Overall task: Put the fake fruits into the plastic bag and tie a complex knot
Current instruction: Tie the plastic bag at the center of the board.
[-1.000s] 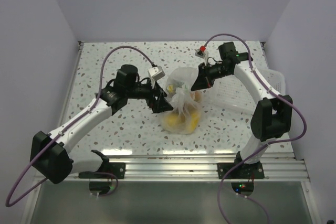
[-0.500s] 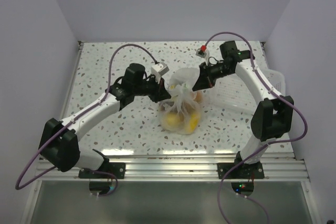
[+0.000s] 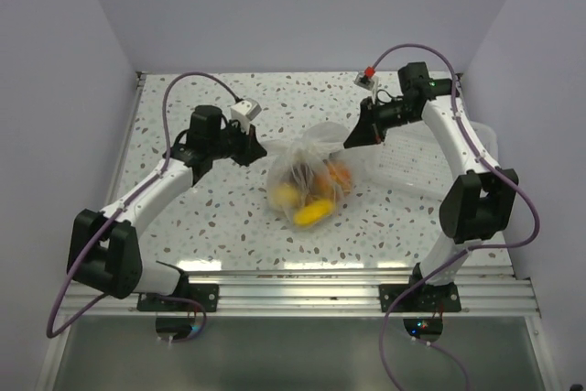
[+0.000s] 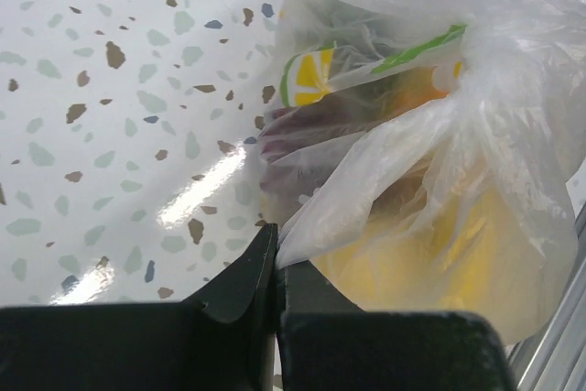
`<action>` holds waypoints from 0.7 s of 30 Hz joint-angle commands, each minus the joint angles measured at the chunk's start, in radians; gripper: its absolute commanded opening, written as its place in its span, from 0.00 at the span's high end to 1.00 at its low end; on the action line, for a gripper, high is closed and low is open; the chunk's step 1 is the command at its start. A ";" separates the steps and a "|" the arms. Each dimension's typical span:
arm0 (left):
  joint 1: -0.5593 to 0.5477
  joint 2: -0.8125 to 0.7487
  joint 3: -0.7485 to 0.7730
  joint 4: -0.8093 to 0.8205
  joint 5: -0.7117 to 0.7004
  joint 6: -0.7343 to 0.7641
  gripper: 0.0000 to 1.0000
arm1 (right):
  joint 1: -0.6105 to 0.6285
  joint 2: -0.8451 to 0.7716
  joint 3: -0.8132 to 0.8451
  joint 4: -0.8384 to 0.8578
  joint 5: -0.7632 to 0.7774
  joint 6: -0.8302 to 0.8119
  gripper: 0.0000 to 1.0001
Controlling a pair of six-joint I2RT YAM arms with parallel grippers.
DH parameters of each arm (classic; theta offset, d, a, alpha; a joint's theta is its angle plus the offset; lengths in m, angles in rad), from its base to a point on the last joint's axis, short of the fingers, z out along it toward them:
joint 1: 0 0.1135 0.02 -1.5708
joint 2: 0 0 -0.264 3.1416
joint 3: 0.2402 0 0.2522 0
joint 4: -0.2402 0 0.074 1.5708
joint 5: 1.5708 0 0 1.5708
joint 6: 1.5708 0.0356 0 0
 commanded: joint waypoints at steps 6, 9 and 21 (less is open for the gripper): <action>0.193 -0.046 0.000 -0.037 -0.145 0.118 1.00 | -0.103 0.011 0.060 -0.013 0.045 0.004 1.00; 0.216 -0.054 -0.014 -0.034 -0.194 0.140 1.00 | -0.114 0.006 0.027 0.027 0.090 0.017 1.00; 0.290 -0.037 -0.097 0.006 -0.260 0.218 1.00 | -0.168 0.019 -0.102 0.185 0.249 0.021 1.00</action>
